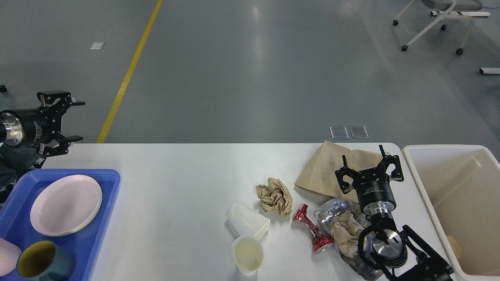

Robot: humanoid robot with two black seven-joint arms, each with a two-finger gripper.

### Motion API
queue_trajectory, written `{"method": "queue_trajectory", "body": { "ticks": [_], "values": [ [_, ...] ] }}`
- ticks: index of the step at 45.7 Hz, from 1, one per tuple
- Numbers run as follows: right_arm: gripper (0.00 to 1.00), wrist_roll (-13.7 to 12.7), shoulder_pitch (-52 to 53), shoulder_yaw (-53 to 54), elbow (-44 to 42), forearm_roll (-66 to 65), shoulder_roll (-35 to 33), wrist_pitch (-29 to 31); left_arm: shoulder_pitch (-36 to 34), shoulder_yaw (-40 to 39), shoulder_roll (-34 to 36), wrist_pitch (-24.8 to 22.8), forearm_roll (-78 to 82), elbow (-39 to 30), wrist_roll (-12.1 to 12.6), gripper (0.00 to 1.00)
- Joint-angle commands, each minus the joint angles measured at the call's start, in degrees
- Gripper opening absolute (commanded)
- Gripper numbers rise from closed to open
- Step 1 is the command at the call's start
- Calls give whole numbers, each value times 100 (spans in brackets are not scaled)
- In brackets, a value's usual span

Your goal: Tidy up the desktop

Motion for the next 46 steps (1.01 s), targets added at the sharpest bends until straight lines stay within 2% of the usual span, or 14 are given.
{"method": "queue_trajectory", "body": {
  "ticks": [1, 5, 8, 13, 16, 20, 24, 28, 33, 39, 43, 46],
  "values": [
    [100, 0, 0, 0, 8, 2, 0, -4, 623, -1747, -293, -4, -35, 0, -278, 96],
    [100, 0, 0, 0, 8, 2, 0, 5, 1036, -2706, -583, 22, -35, 0, -708, 96],
    [100, 0, 0, 0, 8, 2, 0, 5, 1292, -3102, -986, 232, 0, 0, -1060, 96],
    [100, 0, 0, 0, 8, 2, -8, -4, 1564, -3612, -1479, 935, 0, -18, -1771, 96],
    [100, 0, 0, 0, 8, 2, 0, 5, 1889, -3911, -1716, 980, 18, -27, -2045, 96],
    [100, 0, 0, 0, 8, 2, 0, 5, 2171, -4289, -1945, 980, 123, -167, -2054, 96],
    [100, 0, 0, 0, 8, 2, -8, -4, 2539, -4851, -2060, 980, 412, -614, -2054, 96],
    [100, 0, 0, 0, 8, 2, 0, -4, 3040, -5623, -2235, 1024, 1018, -1177, -2054, 96],
    [100, 0, 0, 0, 8, 2, 0, -4, 3612, -6661, -2587, 1050, 2125, -1476, -2019, 96],
    [100, 0, -9, 0, 8, 2, 0, -4, 4341, -7479, -3044, 1007, 3006, -1951, -1773, 96],
    [100, 0, 0, 0, 8, 2, 0, 5, 4518, -7761, -3176, 989, 3006, -2048, -1562, 96],
    [100, 0, 0, 0, 8, 2, 0, 5, 4535, -7796, -3194, 963, 3006, -2048, -1605, 96]
  ]
}}
